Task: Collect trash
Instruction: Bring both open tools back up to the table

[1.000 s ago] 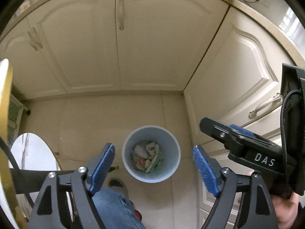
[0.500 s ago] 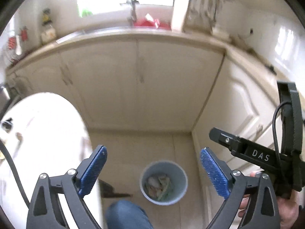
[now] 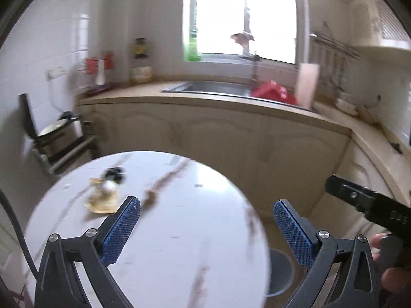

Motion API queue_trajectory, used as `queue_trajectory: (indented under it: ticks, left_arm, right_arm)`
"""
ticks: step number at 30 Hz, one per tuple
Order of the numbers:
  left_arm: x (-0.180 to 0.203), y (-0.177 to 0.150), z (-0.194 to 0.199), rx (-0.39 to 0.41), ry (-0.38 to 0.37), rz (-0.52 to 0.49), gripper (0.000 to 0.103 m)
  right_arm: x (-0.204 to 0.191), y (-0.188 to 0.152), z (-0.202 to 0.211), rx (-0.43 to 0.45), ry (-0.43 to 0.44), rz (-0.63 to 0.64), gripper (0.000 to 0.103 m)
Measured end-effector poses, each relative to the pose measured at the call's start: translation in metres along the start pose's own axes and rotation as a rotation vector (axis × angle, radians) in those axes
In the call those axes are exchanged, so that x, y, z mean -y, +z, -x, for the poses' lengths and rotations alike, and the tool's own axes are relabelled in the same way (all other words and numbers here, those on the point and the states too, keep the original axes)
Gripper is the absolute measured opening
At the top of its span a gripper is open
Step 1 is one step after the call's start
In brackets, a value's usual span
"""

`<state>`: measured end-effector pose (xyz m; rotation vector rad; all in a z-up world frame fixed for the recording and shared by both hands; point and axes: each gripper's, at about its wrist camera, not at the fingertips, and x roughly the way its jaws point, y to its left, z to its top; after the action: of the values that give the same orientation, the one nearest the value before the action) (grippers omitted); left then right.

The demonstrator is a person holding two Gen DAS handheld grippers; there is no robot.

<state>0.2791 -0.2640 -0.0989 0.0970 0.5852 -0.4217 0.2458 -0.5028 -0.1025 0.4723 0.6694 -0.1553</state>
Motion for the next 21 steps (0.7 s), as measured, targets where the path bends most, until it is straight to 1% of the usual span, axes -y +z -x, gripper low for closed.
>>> queue_trajectory:
  ticks: [8,13,17,21]
  left_arm:
    - [-0.057,-0.032,0.074,0.039,0.159,0.072,0.102]
    - [-0.093,-0.046,0.108,0.064,0.245,0.132,0.102]
    - [-0.114,-0.064,0.124,0.077,0.285,0.185,0.102]
    - [-0.133,-0.08,0.126,0.067,0.291,0.243,0.102]
  right_arm:
    - [-0.117,-0.015,-0.008,0.004,0.088,0.157,0.103]
    - [-0.172,-0.031,-0.015,-0.01,0.133,0.244,0.103]
    - [-0.213,-0.048,-0.02,-0.009,0.152,0.325,0.103]
    - [-0.233,-0.06,-0.033,-0.038,0.162,0.355,0.103]
